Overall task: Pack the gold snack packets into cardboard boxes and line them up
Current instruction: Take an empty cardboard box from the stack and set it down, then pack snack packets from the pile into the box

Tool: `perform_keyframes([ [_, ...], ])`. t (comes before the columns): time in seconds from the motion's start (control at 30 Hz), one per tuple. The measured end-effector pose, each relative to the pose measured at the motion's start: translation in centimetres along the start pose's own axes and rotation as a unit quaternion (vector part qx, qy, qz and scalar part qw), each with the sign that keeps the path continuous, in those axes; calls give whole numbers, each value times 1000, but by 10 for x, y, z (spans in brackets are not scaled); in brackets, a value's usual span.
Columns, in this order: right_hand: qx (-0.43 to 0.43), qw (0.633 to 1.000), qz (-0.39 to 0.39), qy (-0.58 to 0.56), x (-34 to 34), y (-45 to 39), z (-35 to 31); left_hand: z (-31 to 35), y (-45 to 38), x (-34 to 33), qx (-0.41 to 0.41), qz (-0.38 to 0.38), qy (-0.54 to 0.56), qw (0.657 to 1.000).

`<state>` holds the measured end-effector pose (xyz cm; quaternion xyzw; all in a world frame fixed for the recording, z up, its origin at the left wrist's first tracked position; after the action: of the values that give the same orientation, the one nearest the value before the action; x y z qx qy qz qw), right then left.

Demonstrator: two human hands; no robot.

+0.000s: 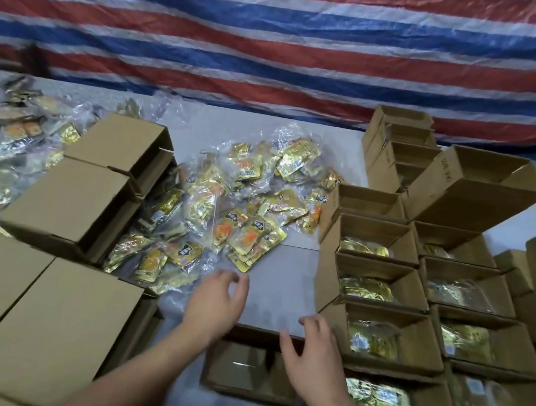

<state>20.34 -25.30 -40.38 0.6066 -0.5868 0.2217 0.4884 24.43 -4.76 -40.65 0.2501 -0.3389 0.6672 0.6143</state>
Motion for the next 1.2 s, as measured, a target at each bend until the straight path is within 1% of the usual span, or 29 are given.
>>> perform_keyframes([
  [0.07,5,999,4,-33,11,-6,-7,1,-43,-9,-20,-28,-52,998],
  [0.13,8,998,19,-59,22,-13,-17,-2,-88,-28,-23,-92,-92,991],
  [0.2,0,996,24,-82,30,-20,-23,-12,-121,-53,-16,-170,-155,973],
  [0.27,-13,994,13,-104,33,-25,-23,-29,-141,-79,-1,-230,-226,947],
  [0.33,-13,989,23,-147,35,-28,-20,-48,-151,-105,5,-264,-281,923],
  [0.37,-15,985,31,-169,37,-29,-18,-55,-156,-116,9,-270,-300,915],
  [0.4,-24,982,34,-187,37,-31,-15,-61,-159,-124,19,-265,-301,916],
  [0.47,-52,977,19,-208,35,-37,-11,-68,-168,-134,54,-247,-269,929],
  [0.57,-66,974,-21,-217,28,-46,-9,-68,-174,-131,88,-244,-244,934],
  [0.63,-90,964,-49,-245,26,-54,-13,-61,-173,-120,84,-224,-188,953],
  [0.73,-137,941,-78,-301,24,-68,-21,-37,-162,-91,51,-185,-76,979],
  [0.8,-160,913,-93,-363,30,-76,-32,-11,-149,-67,40,-137,11,990],
  [0.87,-163,888,-111,-415,38,-82,-46,18,-130,-39,24,-106,81,991],
  [0.97,-146,835,-176,-501,60,-79,-76,64,-95,3,-30,-96,158,982],
  [1.03,-117,788,-231,-559,73,-69,-93,95,-74,25,-59,-102,217,969],
  [1.07,-100,771,-242,-581,78,-63,-98,108,-66,34,-71,-104,234,964],
  [1.13,-76,756,-240,-605,84,-50,-106,124,-52,45,-94,-104,245,959],
  [1.2,-67,749,-227,-619,87,-37,-107,133,-43,54,-116,-101,229,961],
])
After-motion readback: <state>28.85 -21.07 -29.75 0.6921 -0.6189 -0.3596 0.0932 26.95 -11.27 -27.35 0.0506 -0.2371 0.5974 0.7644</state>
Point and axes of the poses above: each hand's wrist, its own y-axis away from the middle knuckle, its own x-axis out of the back of the hand, z = x × y, the point moved 1 cm from there along -y, towards the middle knuckle, and after that the axes turned 15 degrees about -x, right-handed, at the moved point
